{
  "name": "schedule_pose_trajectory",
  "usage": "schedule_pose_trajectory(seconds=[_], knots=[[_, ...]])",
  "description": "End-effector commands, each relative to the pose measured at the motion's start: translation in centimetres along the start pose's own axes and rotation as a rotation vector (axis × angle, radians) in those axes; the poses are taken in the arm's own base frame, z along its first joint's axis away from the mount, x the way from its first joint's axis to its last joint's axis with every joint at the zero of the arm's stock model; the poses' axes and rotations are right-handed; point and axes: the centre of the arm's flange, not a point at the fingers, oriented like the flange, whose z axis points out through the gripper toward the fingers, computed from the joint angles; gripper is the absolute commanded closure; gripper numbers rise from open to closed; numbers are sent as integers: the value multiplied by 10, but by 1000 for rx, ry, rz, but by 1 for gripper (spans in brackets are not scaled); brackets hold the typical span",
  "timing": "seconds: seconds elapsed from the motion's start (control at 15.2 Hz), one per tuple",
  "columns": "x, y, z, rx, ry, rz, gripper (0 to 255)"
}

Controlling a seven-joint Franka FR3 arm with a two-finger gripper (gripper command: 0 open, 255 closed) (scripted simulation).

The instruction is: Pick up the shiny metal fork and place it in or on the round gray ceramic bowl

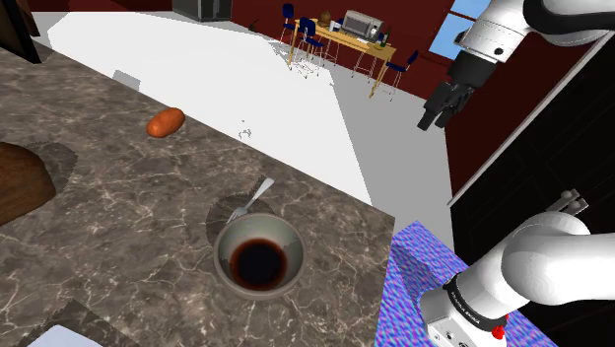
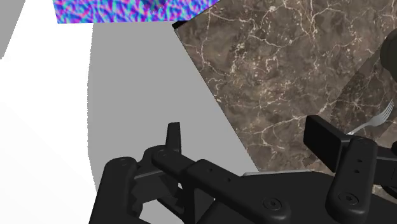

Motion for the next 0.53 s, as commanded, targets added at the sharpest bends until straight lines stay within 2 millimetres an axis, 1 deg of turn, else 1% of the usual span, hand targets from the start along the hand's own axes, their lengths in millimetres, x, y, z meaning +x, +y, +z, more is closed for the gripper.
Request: schedule_pose_trajectory(seconds=[0.0, 0.2, 0.46], knots=[[0, 0, 0, 0, 0, 0, 0], [-4, -36, 20, -14, 14, 86, 0], [-4, -84, 48, -32, 32, 201, 0]])
